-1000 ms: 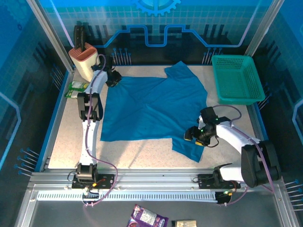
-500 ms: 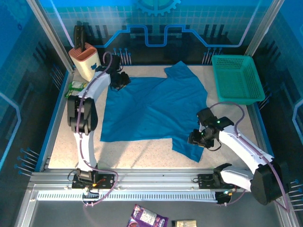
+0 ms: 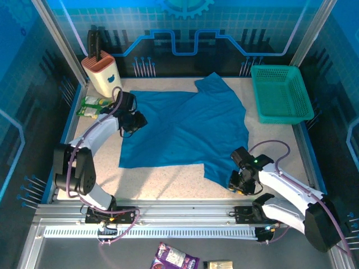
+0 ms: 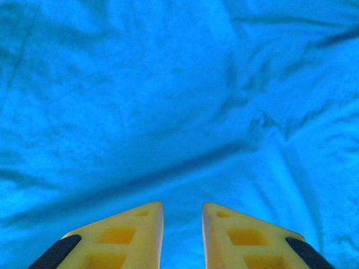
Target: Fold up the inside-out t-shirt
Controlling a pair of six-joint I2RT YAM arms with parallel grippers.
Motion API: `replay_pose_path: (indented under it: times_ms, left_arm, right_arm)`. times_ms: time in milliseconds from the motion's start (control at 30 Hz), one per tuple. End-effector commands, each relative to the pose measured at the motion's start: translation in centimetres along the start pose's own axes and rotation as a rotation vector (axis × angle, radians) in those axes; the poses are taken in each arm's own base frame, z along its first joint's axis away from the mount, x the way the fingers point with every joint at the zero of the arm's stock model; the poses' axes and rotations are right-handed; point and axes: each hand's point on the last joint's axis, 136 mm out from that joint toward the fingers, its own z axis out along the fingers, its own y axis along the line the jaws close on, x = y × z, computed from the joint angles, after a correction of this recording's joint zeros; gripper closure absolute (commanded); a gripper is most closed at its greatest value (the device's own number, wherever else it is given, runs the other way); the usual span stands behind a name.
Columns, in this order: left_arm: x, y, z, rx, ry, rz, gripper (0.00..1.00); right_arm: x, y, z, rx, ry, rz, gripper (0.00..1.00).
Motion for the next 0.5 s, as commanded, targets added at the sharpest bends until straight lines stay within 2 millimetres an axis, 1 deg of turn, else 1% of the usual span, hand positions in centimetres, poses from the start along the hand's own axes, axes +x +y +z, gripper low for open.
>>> replay_pose_path:
  times_ms: [0,167,300,433,467]
  left_arm:
    - [0.2,0.2,-1.2,0.022,-0.034,-0.021,0.74]
    - [1.3,1.3,-1.3,0.005,-0.027,-0.031,0.74]
    - [1.6,1.3,-1.6,0.017,-0.027,-0.041,0.74]
    - [1.5,1.2,-1.9,0.019,-0.037,-0.038,0.74]
    - [1.5,1.3,-2.0,0.018,-0.038,-0.036,0.74]
  right_arm:
    - [0.7,-0.2,0.5,0.002,0.027,0.045,0.65]
    - [0.8,-0.3,0.7,0.008,0.032,0.068,0.66]
    - [1.2,-0.7,1.6,0.014,0.052,0.143,0.7]
    - [0.8,-1.4,1.7,0.037,0.007,0.232,0.64]
    - [0.7,-1.5,1.8,0.038,0.001,0.247,0.64]
